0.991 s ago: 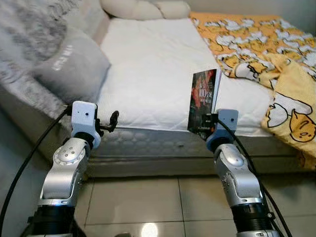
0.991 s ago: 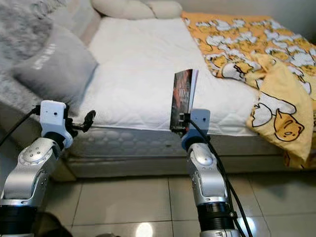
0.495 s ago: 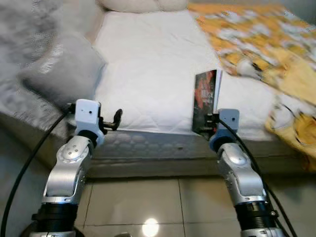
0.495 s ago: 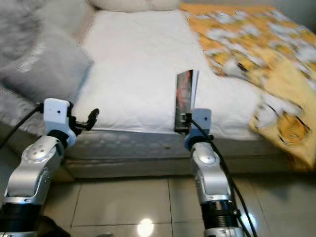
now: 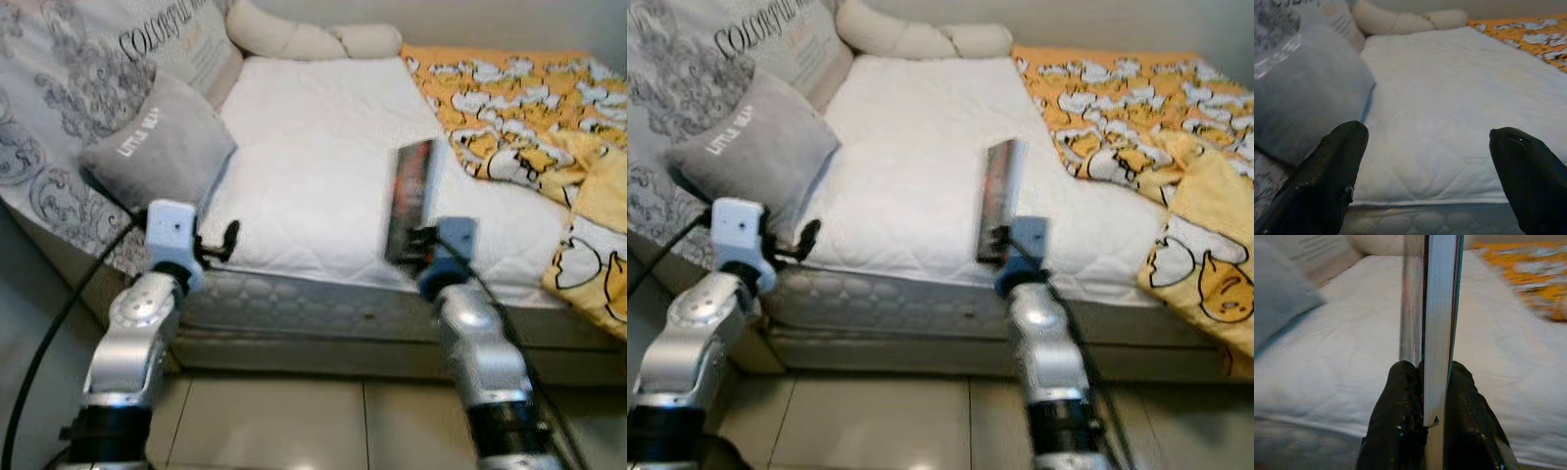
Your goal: Clean up the room
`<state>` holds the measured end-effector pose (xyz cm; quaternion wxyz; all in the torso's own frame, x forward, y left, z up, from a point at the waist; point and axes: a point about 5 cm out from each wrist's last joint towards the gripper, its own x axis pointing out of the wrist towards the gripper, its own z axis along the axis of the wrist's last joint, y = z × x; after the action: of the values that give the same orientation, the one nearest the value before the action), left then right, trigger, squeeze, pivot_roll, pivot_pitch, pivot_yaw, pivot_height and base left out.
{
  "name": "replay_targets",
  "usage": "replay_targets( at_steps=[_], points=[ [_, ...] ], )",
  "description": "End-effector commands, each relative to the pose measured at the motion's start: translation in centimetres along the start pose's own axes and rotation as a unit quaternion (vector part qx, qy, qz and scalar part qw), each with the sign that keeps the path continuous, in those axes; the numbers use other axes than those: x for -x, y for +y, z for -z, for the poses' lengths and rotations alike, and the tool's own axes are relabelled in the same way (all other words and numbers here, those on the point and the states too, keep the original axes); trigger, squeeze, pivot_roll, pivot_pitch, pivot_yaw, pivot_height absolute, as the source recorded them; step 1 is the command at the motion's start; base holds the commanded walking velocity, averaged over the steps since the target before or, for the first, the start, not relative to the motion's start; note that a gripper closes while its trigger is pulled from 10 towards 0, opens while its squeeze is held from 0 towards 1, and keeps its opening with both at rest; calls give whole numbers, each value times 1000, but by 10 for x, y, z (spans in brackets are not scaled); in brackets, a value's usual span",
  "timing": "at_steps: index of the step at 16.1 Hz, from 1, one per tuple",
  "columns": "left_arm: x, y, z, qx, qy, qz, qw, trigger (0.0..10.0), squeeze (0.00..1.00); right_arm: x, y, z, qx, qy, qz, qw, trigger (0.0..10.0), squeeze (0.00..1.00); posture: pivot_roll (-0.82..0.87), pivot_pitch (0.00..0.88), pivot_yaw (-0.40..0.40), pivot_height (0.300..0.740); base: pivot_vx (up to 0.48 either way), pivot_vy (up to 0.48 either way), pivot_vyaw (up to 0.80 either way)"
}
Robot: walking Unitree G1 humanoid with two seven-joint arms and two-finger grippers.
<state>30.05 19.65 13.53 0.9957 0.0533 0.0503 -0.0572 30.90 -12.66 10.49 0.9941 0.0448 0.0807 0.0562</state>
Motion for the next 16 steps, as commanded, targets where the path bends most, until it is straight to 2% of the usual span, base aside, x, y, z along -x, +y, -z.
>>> replay_targets(
  at_steps=[1,4,5,6,7,9,10,16],
  points=[
    [-1,0,-1,-4,0,1,1000,10000,0,-2,5,-15,-3,-27,-20,999,10000,0,32,0,6,740,300,0,0],
    [0,-1,1,-4,3,1,1000,10000,0,-2,4,-16,-14,-32,-18,999,10000,0,30,0,8,740,310,0,0],
    [0,0,1,-5,2,-1,1000,10000,0,-2,7,-17,6,-30,-28,999,10000,0,34,0,1,740,326,0,0],
    [0,0,1,-5,2,-1,1000,10000,0,-2,7,-17,6,-30,-28,999,10000,0,34,0,1,740,326,0,0],
    [-1,2,0,-5,1,-4,1000,10000,0,-2,10,-15,26,-25,-39,999,10000,0,31,0,3,740,326,0,800],
    [0,2,2,-4,2,-4,1000,10000,0,-2,8,-14,19,-26,-32,999,10000,0,31,0,3,740,326,0,800],
    [1,2,2,-3,2,-4,1000,10000,0,-1,6,-14,-18,-26,-21,999,10000,0,33,0,-1,740,322,0,0],
    [1,1,2,-6,2,-2,1000,10000,0,-1,8,-12,-11,-23,-29,999,10000,0,40,0,1,740,326,0,0]
  ],
)
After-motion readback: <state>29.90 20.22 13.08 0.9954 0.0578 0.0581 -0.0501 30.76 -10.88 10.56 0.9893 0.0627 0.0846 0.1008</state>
